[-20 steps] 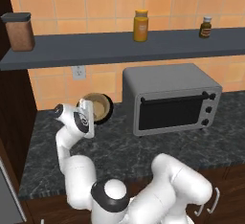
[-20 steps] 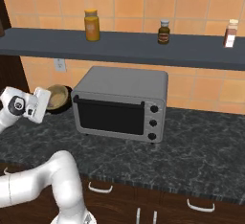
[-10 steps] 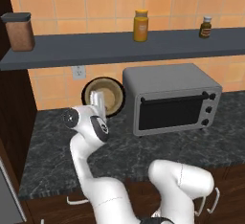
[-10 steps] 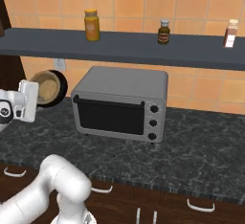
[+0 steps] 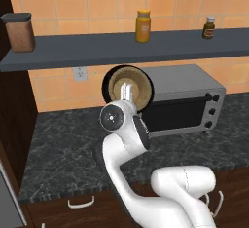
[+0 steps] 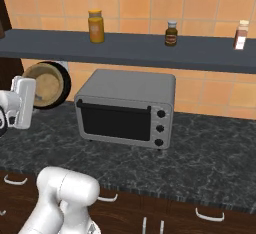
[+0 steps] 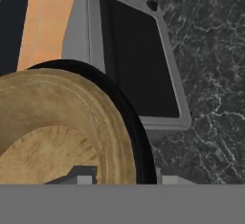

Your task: Pick up the bowls on the counter and stack them on top of one another in the open cabinet. Place the smaller bowl on top of the larger bowl.

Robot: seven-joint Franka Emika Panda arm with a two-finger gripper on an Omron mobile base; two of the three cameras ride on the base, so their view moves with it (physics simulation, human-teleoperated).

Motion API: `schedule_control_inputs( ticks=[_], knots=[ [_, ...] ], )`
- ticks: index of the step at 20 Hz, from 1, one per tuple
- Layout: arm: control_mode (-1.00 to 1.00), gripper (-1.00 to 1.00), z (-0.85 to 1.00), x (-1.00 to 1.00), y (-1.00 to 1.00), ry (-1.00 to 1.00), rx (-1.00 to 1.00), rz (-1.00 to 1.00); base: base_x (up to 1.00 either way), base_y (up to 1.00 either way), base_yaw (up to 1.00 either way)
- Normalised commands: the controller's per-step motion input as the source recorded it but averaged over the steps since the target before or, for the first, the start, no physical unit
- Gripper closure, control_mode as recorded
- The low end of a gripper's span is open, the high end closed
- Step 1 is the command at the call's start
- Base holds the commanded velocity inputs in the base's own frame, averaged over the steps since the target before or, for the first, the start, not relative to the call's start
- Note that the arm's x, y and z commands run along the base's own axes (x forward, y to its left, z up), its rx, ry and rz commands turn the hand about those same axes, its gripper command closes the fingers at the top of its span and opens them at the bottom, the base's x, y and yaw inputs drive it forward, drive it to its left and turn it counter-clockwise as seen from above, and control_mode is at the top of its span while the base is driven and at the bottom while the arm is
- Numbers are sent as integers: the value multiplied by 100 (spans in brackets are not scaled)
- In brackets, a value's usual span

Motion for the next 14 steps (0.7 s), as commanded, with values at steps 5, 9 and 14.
schedule_control_inputs(
  ticks=[5,9,14],
  knots=[
    [-100,100,100,-100,4,-19,1,10,0,0,0],
    [-100,100,100,-53,17,-16,0,13,0,0,0],
    [-100,100,100,59,17,10,0,1,0,0,0]
  ],
)
